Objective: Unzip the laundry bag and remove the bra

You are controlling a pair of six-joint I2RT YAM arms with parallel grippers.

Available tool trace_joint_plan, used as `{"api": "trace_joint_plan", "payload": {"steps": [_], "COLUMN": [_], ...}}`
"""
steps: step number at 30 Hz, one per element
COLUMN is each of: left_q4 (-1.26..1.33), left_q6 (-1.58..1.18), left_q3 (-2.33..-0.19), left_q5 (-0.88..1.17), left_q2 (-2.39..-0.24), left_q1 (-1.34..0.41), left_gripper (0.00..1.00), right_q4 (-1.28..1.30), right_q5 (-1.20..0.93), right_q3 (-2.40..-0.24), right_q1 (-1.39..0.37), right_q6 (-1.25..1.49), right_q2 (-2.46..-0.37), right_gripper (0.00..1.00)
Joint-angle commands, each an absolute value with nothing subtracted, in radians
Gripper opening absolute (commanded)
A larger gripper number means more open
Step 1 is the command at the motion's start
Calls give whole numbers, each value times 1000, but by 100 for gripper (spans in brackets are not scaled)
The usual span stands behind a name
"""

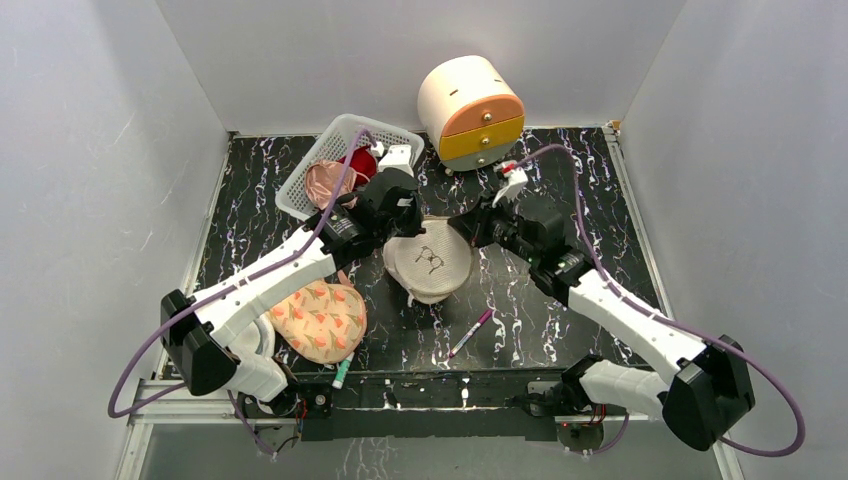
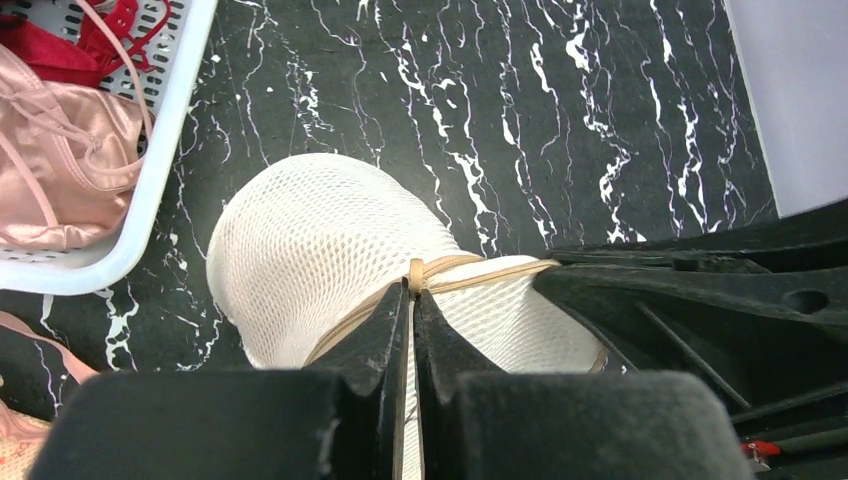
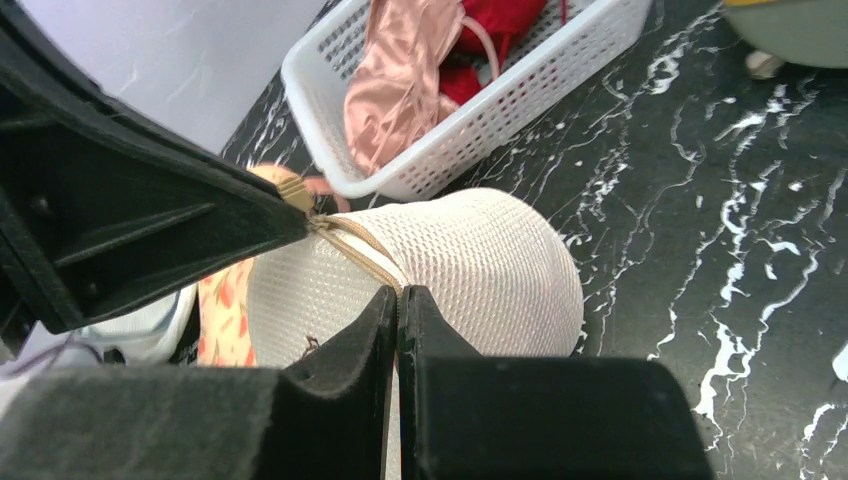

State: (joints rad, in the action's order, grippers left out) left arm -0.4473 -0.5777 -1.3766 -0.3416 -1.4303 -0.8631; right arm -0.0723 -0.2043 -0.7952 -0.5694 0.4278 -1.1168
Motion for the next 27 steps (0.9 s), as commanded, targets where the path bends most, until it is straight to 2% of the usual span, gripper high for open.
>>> {"api": "trace_joint_plan", "payload": {"steps": [1, 5, 9, 11, 15, 17, 22, 27], "left_q4": [-448, -438, -413, -399, -397, -408, -411, -417], "left_q6": [-607, -608, -591, -580, -565, -560, -559, -557], "left_q3": [-1385, -1381, -1382, -1382, -1391, -1402, -1409, -1419], "left_q5": [-468, -455, -399, -362, -312, -295, -254, -239], "left_q2": [-1344, -1345, -1352, -1358, -1374, -1400, -1424, -1439], "left_q1": [-849, -847, -844, -844, -844, -844, -843, -843], "left_gripper": [0, 0, 0, 0, 0, 0, 0, 0], "right_q4": [-79, -63, -85, -87, -49, -16, 35, 22], "right_q5": [33, 38, -53, -113, -174, -168, -209, -368], "right_q3": [-696, -658, -649, -666, -732, -776, -880, -934], "right_q1": [-564, -564, -563, -564, -564, -564, -564, -565], "right_q6": [501, 520, 481, 447, 387, 366, 314, 281], "right_q2": [-972, -936, -945, -966, -1012, -1038, -1116, -1184], "right_gripper": [0, 0, 0, 9, 36, 42, 43, 35]}}
